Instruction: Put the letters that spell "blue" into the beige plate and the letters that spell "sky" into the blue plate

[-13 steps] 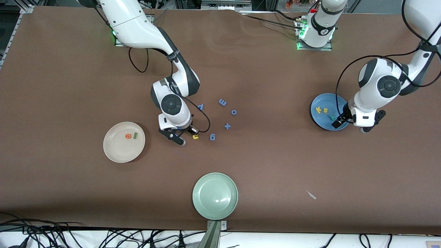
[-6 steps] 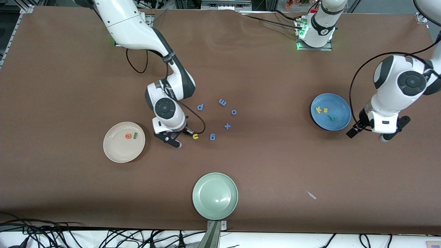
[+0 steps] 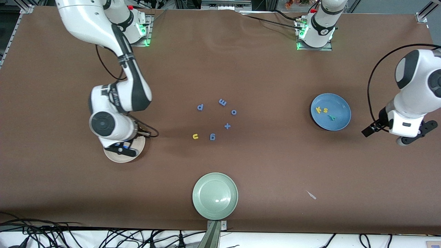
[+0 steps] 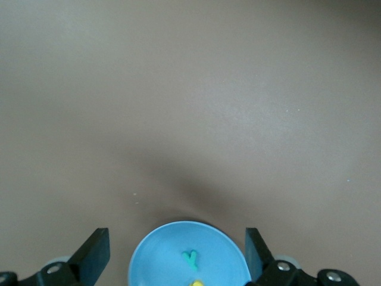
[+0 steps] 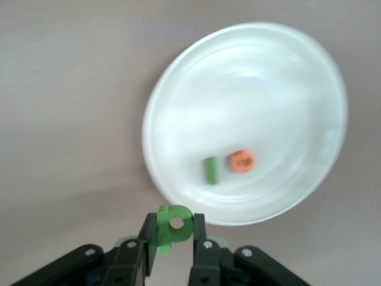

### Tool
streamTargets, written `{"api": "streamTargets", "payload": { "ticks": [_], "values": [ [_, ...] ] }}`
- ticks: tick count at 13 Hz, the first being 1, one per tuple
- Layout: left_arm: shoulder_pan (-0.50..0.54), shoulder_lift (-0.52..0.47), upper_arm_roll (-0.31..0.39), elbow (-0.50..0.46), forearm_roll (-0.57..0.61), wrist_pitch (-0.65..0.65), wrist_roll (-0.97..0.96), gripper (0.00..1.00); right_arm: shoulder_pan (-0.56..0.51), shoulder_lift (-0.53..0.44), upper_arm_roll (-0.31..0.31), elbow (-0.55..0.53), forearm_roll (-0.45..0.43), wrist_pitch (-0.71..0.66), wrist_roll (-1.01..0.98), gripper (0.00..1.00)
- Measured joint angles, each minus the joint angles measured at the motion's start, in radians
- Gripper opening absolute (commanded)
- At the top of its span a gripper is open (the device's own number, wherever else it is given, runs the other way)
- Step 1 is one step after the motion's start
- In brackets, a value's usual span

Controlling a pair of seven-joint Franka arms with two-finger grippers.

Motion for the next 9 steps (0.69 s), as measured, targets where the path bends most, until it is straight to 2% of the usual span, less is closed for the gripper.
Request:
{"api": "streamTargets", "payload": {
  "ticks": [2,3,7,9],
  "values": [
    [0.001,0.000,0.000,0.086,-0.005,-0.087,0.084,1.00,-0.002,0.003,-0.013,-0.012,0.000,0.002,-0.031,0.69],
    [0.001,0.000,0.000,0.116,-0.015,-0.113,0.111,1.00,0.000,0.004,-0.012,-0.018,0.000,0.003,-0.033,0.78],
    [-0.010,-0.004,0.016,0.175,-0.092,-0.169,0.149,1.00,0.003,0.004,-0.012,-0.021,0.003,0.007,-0.033,0.80],
    [-0.092,-0.036,0.124,0.182,-0.192,-0.170,0.158,1.00,0.011,0.004,-0.010,-0.016,0.064,0.014,-0.001,0.80]
  ]
}}
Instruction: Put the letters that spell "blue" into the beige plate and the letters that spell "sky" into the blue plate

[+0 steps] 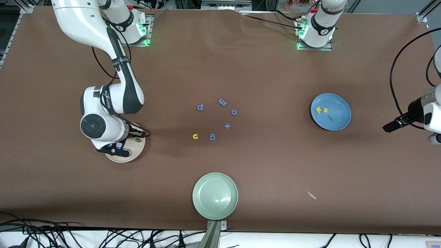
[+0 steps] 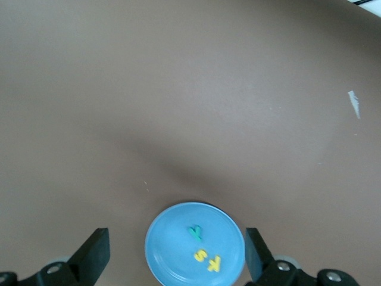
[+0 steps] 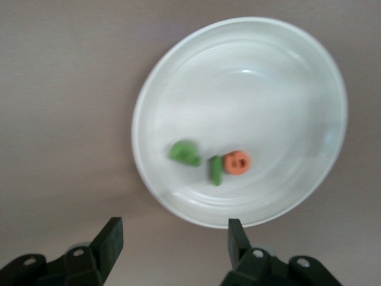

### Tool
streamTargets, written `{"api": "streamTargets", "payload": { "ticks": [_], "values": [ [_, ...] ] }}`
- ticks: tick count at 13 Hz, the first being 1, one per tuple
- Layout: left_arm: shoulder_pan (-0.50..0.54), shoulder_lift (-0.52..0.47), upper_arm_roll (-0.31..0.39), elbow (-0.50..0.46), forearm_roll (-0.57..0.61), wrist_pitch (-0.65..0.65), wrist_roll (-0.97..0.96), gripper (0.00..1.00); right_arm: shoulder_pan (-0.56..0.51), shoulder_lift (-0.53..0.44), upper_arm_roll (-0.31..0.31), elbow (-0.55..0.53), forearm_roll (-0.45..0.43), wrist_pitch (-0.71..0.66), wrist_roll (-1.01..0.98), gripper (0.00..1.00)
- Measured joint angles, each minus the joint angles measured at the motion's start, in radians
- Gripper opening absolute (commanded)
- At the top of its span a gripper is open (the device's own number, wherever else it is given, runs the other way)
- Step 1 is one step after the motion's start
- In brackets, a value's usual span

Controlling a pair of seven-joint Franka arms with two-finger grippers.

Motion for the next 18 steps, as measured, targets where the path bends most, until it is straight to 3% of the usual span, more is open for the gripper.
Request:
{"api": "streamTargets", "payload": {
  "ticks": [4,9,12,13,15,18],
  "values": [
    [-0.133,-0.101,0.142,0.007,-0.134,-0.060,0.165,1.00,0.086,0.050,0.011,0.063,0.064,0.058,0.208,0.80],
    [-0.503,-0.214,0.506,0.009,-0.199,-0.195,0.260,1.00,0.175,0.189,0.039,0.161,0.077,0.251,0.536,0.79],
    [-0.727,-0.267,0.764,0.010,-0.320,-0.204,0.276,1.00,0.175,0.241,0.077,0.207,0.081,0.273,0.739,0.79],
    [-0.764,-0.290,0.819,0.011,-0.329,-0.217,0.287,1.00,0.176,0.250,0.091,0.212,0.081,0.288,0.799,0.79],
    [-0.777,-0.320,0.844,0.011,-0.332,-0.242,0.299,1.00,0.190,0.262,0.104,0.218,0.081,0.299,0.882,0.79],
    [-0.792,-0.322,0.826,0.011,-0.318,-0.261,0.323,1.00,0.215,0.267,0.106,0.218,0.081,0.300,0.941,0.78]
  ]
}}
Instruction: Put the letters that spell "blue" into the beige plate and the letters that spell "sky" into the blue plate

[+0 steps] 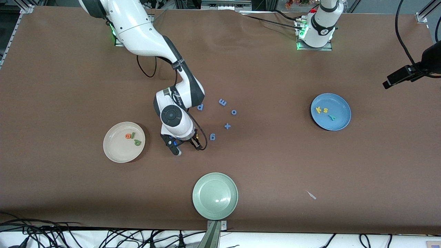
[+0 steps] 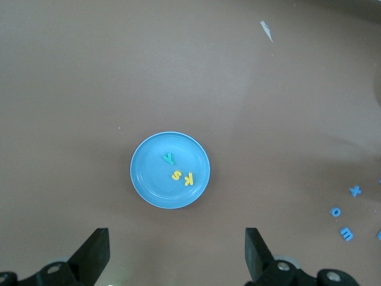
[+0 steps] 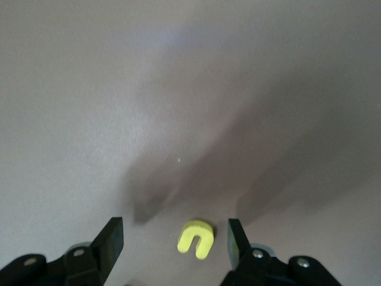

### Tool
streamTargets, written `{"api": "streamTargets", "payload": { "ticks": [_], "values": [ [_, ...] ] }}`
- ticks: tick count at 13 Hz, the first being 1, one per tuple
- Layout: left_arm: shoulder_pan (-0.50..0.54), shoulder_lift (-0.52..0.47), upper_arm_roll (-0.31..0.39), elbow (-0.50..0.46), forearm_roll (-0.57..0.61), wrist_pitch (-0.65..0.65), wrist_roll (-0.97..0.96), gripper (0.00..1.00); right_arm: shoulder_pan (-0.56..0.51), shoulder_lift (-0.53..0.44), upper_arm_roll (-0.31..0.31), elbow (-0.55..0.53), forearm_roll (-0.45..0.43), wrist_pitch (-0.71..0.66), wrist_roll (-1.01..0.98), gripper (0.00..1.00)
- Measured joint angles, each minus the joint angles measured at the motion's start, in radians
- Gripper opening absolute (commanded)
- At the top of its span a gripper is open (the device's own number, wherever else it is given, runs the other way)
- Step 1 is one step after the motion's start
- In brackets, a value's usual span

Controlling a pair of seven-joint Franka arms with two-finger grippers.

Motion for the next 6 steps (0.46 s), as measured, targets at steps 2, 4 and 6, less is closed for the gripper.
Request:
{"api": "streamTargets", "payload": {
  "ticks": [2,4,6],
  "values": [
    [0.000,0.000,-0.031,0.015,0.025,-0.001,0.010,1.00,0.003,0.002,0.000,0.000,0.000,0.000,0.017,0.77],
    [0.000,-0.001,-0.034,0.027,0.027,-0.009,0.015,1.00,0.003,0.010,0.000,0.000,0.001,0.000,0.022,0.76],
    [-0.001,0.002,-0.036,0.027,0.028,-0.022,0.027,1.00,0.003,0.022,0.000,0.000,0.001,0.000,0.035,0.68]
  ]
}}
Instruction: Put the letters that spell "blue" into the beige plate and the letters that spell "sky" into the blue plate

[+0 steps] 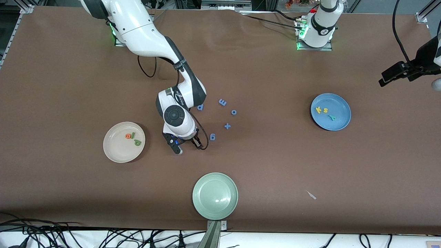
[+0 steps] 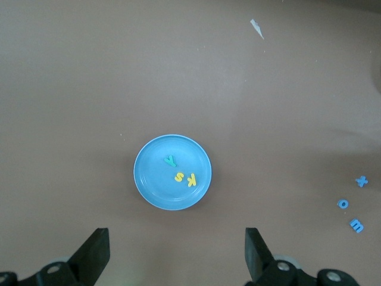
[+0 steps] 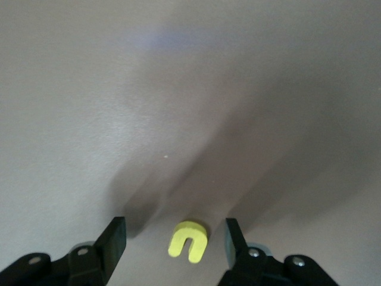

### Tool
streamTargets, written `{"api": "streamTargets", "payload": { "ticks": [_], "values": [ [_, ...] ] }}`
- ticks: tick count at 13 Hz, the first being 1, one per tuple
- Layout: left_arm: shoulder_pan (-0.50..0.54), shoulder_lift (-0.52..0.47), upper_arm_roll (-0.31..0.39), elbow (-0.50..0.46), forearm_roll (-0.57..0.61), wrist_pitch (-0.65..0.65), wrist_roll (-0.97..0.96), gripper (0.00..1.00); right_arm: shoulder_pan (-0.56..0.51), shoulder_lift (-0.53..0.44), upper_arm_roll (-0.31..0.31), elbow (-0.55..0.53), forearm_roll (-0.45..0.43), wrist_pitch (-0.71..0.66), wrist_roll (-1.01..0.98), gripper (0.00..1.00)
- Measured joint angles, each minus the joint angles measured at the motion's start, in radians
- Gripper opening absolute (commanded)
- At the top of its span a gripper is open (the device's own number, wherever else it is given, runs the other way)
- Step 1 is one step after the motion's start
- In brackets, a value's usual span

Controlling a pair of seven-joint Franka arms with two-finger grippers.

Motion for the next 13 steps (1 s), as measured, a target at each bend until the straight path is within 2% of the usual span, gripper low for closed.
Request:
{"api": "streamTargets", "payload": {
  "ticks": [4,8,9,13],
  "values": [
    [-0.001,0.012,-0.003,0.000,0.003,-0.001,0.085,1.00,0.002,-0.001,0.000,0.001,0.000,0.007,0.004,0.38],
    [-0.004,0.021,-0.028,0.000,0.053,-0.001,0.150,1.00,0.002,-0.004,-0.001,0.004,0.000,0.007,0.004,0.06],
    [-0.004,0.022,-0.029,0.000,0.053,-0.001,0.152,1.00,0.002,-0.004,-0.001,0.004,0.000,0.006,0.003,0.03],
    [-0.005,0.022,-0.035,0.000,0.053,-0.001,0.157,1.00,-0.004,-0.005,-0.011,0.010,0.000,-0.030,-0.045,0.03]
  ]
}}
